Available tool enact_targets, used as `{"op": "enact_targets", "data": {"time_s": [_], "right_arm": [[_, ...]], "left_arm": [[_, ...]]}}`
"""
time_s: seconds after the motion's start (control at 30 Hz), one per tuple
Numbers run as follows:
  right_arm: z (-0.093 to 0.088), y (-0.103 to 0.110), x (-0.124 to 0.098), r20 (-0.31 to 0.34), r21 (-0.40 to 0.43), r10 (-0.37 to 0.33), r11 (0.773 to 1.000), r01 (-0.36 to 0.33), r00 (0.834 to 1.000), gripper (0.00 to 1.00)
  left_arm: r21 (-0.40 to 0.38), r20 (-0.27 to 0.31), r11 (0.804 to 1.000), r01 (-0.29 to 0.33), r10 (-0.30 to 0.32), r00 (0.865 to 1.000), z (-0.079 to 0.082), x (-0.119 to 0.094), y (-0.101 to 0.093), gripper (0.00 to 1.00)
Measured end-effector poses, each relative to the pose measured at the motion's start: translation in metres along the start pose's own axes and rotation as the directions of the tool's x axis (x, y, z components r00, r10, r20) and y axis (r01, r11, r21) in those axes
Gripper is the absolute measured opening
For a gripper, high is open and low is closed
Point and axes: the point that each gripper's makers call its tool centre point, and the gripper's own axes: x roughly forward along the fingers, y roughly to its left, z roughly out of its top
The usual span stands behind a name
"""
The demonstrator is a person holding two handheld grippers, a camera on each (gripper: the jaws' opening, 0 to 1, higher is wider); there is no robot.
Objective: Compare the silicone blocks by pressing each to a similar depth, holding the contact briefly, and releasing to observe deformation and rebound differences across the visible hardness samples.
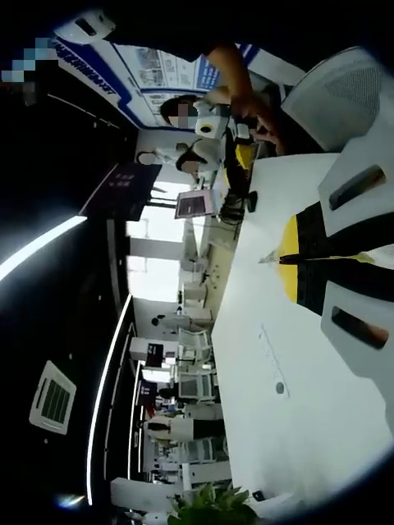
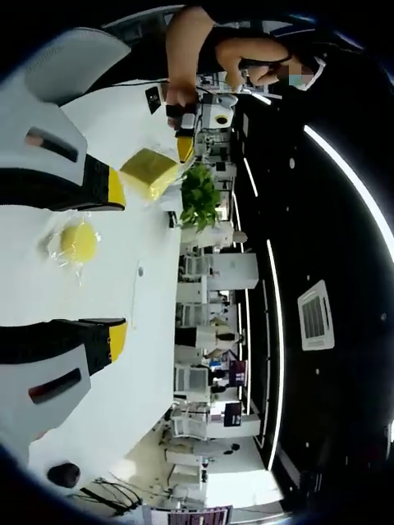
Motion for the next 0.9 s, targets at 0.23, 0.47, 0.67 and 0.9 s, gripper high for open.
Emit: {"op": "enact_targets", "data": {"time_s": [0.23,0.47,0.67,0.9], "right_arm": [[-0.009,-0.001,-0.013,-0.017,0.002,-0.029,1.0,0.029,0.999,0.53],[-0.003,-0.007,-0.019,-0.015,0.006,-0.042,0.999,0.042,0.999,0.49],[0.009,-0.008,-0.022,0.005,0.0,-0.045,0.999,0.045,0.999,0.49],[0.018,-0.003,-0.024,0.026,-0.01,-0.037,0.999,0.037,0.999,0.48]], "left_arm": [[-0.067,0.051,0.997,-0.037,0.041,0.998,-0.001,-0.003,0.012,0.0],[-0.124,0.049,0.99,-0.064,0.07,0.996,-0.014,-0.003,0.024,0.0],[-0.234,0.041,0.966,-0.111,0.124,0.991,-0.038,-0.002,0.042,0.0],[-0.3,-0.007,0.939,-0.169,0.175,0.985,-0.066,0.007,0.062,0.0]]}}
